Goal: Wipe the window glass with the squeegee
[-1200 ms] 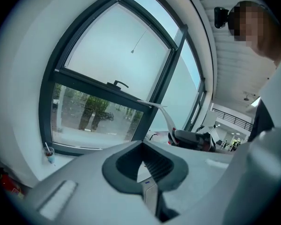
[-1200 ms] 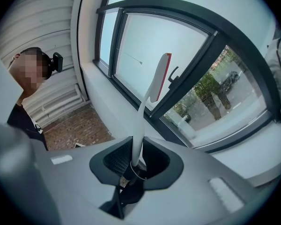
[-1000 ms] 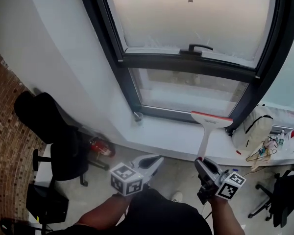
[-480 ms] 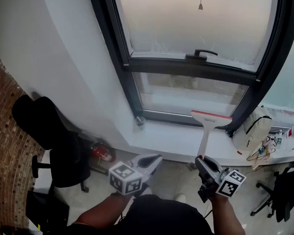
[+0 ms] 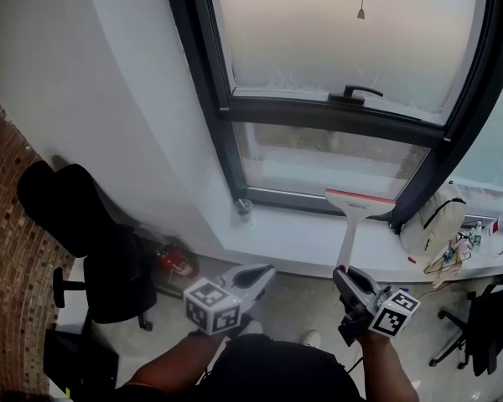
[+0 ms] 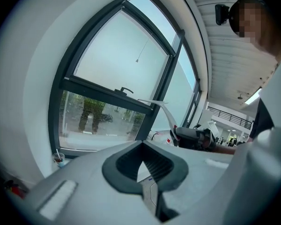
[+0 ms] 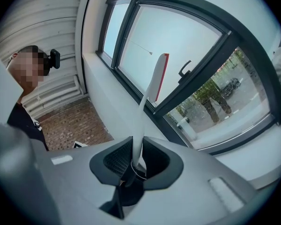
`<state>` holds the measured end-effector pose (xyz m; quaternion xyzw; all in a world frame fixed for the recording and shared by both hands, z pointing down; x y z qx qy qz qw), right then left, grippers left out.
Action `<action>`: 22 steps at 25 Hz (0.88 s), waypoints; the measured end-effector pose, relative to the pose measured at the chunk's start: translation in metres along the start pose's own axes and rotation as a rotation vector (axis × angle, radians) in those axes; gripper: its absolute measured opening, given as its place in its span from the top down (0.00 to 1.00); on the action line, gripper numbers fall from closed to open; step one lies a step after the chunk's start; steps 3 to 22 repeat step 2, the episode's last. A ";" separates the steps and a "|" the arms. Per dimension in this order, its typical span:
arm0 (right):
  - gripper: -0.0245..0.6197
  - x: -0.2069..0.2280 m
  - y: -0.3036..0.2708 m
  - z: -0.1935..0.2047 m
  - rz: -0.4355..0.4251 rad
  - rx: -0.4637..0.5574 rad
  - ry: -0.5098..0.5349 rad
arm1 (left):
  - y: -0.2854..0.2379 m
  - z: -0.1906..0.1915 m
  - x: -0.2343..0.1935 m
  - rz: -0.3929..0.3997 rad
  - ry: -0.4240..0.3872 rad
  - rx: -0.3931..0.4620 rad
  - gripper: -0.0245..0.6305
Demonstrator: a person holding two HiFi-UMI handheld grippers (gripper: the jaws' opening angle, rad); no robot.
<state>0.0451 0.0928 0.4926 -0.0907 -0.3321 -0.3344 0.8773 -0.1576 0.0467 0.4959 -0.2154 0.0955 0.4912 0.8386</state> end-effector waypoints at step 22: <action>0.83 0.000 -0.006 0.001 -0.002 -0.002 0.002 | 0.003 0.001 -0.008 -0.004 0.009 0.001 0.96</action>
Point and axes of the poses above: the fingertips, and each gripper's own axes: y backward along the fingers, x to its right, z out of its underside, the point moved 5 cm from there along y, backward along the fingers, and after that the axes turned 1 degree about y, right-handed, at the moved point
